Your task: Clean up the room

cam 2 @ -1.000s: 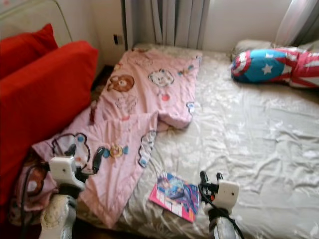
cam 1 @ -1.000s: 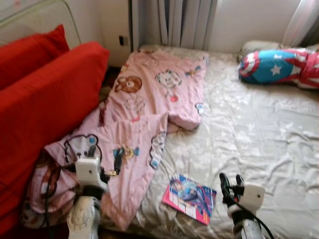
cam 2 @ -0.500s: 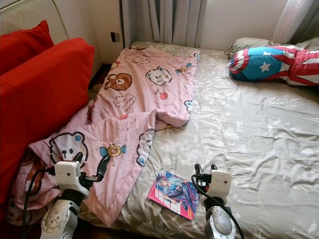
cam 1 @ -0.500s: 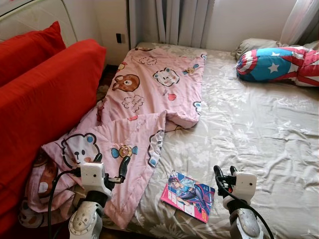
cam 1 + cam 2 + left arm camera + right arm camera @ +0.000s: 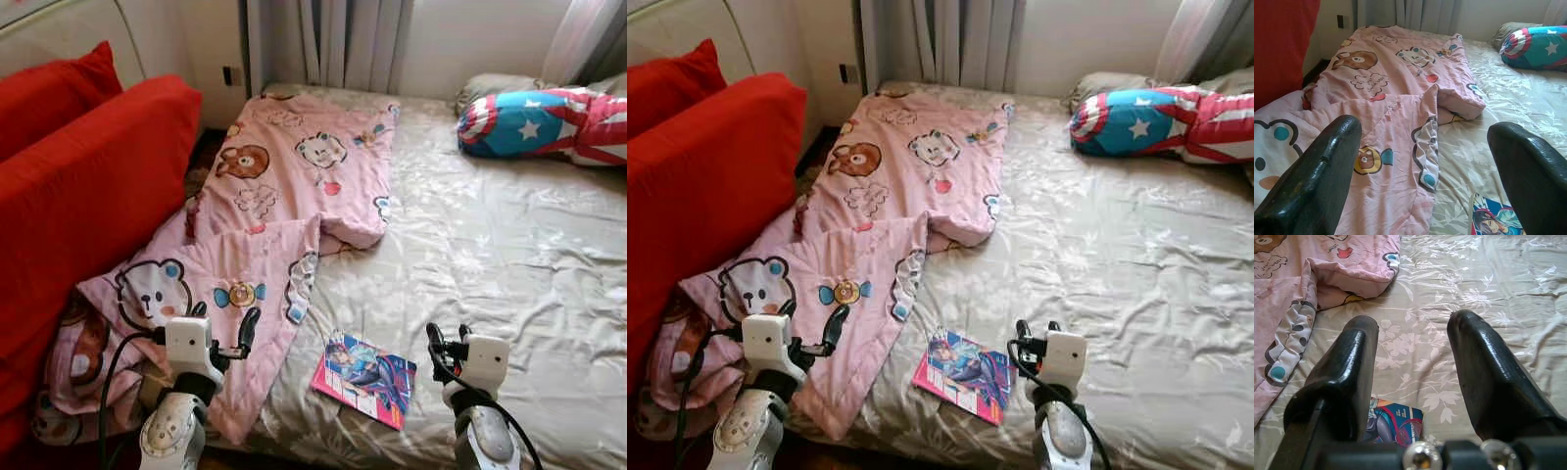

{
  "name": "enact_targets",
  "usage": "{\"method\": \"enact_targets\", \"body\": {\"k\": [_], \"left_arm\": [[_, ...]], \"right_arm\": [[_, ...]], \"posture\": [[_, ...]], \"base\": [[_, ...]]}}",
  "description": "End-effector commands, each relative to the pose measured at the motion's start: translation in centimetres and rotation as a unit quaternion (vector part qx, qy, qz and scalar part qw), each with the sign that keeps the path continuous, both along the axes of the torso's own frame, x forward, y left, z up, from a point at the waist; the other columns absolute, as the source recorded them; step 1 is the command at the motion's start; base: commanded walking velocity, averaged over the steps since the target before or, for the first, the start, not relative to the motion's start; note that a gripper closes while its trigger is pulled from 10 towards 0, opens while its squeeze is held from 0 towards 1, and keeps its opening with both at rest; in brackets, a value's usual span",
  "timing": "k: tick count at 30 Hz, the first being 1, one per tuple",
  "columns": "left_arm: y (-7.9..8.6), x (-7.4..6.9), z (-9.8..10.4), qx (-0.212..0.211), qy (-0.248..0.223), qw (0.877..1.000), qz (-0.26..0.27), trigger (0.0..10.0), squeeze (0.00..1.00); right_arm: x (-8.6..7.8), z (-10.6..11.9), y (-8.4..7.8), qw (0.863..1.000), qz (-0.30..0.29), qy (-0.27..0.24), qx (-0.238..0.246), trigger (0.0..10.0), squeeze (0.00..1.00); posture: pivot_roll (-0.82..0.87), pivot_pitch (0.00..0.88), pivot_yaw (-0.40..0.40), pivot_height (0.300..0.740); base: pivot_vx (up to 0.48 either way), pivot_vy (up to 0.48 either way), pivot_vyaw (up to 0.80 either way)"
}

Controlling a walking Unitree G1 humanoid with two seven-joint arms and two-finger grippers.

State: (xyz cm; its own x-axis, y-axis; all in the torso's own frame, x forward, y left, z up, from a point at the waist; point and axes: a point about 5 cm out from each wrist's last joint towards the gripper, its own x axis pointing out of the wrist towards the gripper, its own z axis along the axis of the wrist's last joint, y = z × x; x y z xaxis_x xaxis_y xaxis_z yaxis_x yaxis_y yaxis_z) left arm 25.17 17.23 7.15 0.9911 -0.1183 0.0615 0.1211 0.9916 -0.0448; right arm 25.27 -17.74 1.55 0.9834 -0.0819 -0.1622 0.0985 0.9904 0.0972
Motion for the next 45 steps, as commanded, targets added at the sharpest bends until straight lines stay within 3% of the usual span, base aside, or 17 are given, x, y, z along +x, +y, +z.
{"method": "enact_targets", "body": {"k": [1, 12, 17, 23, 45], "left_arm": [[-0.1, -0.1, -0.2, 0.004, 0.007, 1.0, -0.003, 10.0, 0.0], [-0.2, 0.0, 0.0, 0.006, 0.007, 1.0, 0.001, 10.0, 0.0], [-0.2, 0.0, -0.1, 0.007, 0.011, 1.0, -0.002, 10.0, 0.0], [-0.3, 0.1, -0.1, 0.006, 0.012, 1.0, -0.003, 10.0, 0.0], [-0.6, 0.4, 0.4, 0.003, 0.013, 1.0, -0.005, 10.0, 0.0]], "right_arm": [[-0.1, -0.5, 0.2, 1.0, 0.001, 0.015, 0.003, 10.0, 0.0], [0.2, -0.5, 0.8, 1.0, 0.024, 0.016, 0.008, 10.0, 0.0], [0.2, -1.2, 0.7, 0.999, 0.03, 0.045, 0.004, 10.0, 0.0], [0.0, -0.9, 0.7, 0.999, 0.025, 0.027, 0.015, 10.0, 0.0], [0.2, -1.3, 1.5, 0.998, 0.047, 0.034, 0.035, 10.0, 0.0]], "posture": [[-0.08, 0.111, -0.049, 0.671], [-0.07, 0.101, -0.048, 0.671], [-0.07, 0.095, -0.043, 0.652], [-0.07, 0.086, -0.041, 0.64], [-0.06, 0.091, -0.041, 0.64]], "base": [[0.0, 0.0, 0.0], [0.0, 0.0, 0.0], [0.0, 0.0, 0.0], [0.0, 0.0, 0.0], [0.0, 0.0, 0.0]]}}
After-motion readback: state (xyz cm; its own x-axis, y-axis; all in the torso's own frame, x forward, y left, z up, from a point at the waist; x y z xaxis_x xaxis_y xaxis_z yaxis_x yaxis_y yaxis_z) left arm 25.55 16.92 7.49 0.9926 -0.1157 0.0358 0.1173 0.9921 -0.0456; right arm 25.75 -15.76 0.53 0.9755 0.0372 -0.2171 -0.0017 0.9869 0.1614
